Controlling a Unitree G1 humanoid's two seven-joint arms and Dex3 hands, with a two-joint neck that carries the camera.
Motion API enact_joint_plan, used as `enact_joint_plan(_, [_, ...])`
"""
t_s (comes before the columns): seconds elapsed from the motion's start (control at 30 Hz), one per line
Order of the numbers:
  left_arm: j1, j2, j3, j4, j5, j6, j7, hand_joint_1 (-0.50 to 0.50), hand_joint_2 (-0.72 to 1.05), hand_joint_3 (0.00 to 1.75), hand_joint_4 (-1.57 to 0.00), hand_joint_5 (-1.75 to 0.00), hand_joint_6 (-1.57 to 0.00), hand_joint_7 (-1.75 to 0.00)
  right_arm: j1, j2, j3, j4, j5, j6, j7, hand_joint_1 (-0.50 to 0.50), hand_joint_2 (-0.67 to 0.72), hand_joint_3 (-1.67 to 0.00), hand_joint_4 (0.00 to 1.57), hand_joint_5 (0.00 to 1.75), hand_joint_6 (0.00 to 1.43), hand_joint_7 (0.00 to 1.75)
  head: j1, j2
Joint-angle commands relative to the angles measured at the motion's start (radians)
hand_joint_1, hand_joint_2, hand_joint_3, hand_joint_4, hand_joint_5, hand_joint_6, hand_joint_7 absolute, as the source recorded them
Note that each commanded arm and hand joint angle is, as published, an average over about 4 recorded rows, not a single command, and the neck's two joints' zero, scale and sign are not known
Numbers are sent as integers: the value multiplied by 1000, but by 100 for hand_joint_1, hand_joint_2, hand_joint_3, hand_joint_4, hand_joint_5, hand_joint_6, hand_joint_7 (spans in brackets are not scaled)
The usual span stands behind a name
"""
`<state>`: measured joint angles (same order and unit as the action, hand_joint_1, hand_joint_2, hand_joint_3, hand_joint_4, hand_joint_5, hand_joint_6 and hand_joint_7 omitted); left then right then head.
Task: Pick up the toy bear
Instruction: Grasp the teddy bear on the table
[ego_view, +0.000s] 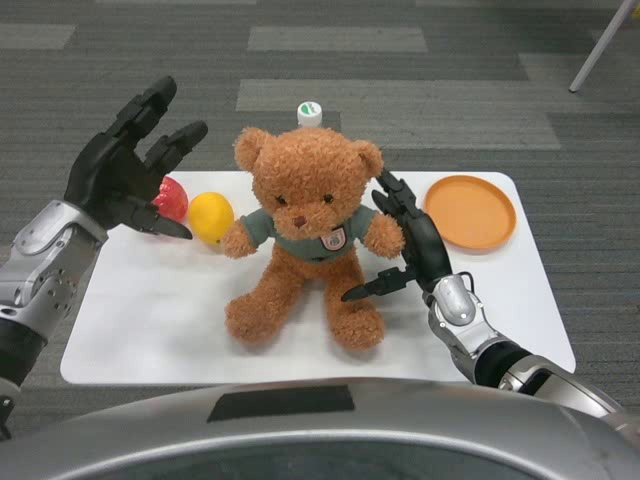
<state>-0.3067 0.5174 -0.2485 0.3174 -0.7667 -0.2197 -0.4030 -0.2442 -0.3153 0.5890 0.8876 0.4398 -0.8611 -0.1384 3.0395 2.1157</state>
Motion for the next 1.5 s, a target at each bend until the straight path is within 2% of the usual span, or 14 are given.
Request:
enact_joint_plan(0.03, [-11, 7, -15, 6, 6, 5, 0, -50, 5, 9, 0, -51, 0, 0, -39, 10, 5, 67, 7, 3, 16, -42, -3, 0, 0, 29, 0, 14, -1, 1])
enact_joint_plan(0.3, [-15, 5, -38, 7, 6, 5, 0, -50, 7, 9, 0, -51, 0, 0, -98, 41, 32, 220, 7, 3, 40, -42, 3, 0, 0, 29, 0, 14, -1, 4])
enact_joint_plan(0.43, [-21, 3, -40, 10, 6, 5, 0, -50, 7, 9, 0, -51, 0, 0, -147, 43, 109, 274, 8, 11, 47, -42, 9, 0, 0, 29, 0, 14, 3, 5])
enact_joint_plan(0.77, [-26, 1, -45, 22, 6, 3, 0, -50, 7, 9, 0, -51, 0, 0, -185, 56, 155, 315, 8, 30, 49, -42, 9, 0, 0, 29, 0, 14, 2, 6])
enact_joint_plan(0.97, [-26, -3, -45, 24, 6, 3, 0, -50, 7, 9, 0, -51, 0, 0, -187, 56, 166, 317, 8, 31, 49, -42, 11, 0, 0, 39, 0, 14, 9, 13])
enact_joint_plan(1.23, [-27, -7, -46, 27, 6, 3, 0, -50, 7, 9, 0, -51, 0, 0, -183, 52, 151, 300, 10, 31, 49, -42, 15, 0, 0, 39, 0, 14, 14, 25])
enact_joint_plan(1.33, [-29, -8, -48, 28, 6, 3, 0, -50, 7, 9, 0, -51, 0, 0, -180, 51, 144, 296, 10, 30, 49, -39, 15, 0, 0, 39, 0, 14, 13, 29])
enact_joint_plan(1.43, [-34, -8, -51, 31, 6, 3, 0, -50, 7, 9, 0, -51, 0, 0, -178, 50, 137, 289, 10, 28, 46, -32, 12, 0, 3, 51, 3, 31, 13, 31])
enact_joint_plan(1.47, [-36, -9, -53, 33, 6, 3, 0, -50, 7, 9, 0, -51, 0, 0, -178, 51, 131, 287, 10, 27, 45, -29, 11, 0, 7, 61, 7, 45, 14, 32])
enact_joint_plan(1.5, [-38, -9, -54, 34, 6, 3, 0, -50, 7, 9, 0, -51, 0, 0, -178, 51, 125, 287, 10, 26, 44, -26, 8, 0, 16, 73, 18, 66, 14, 33])
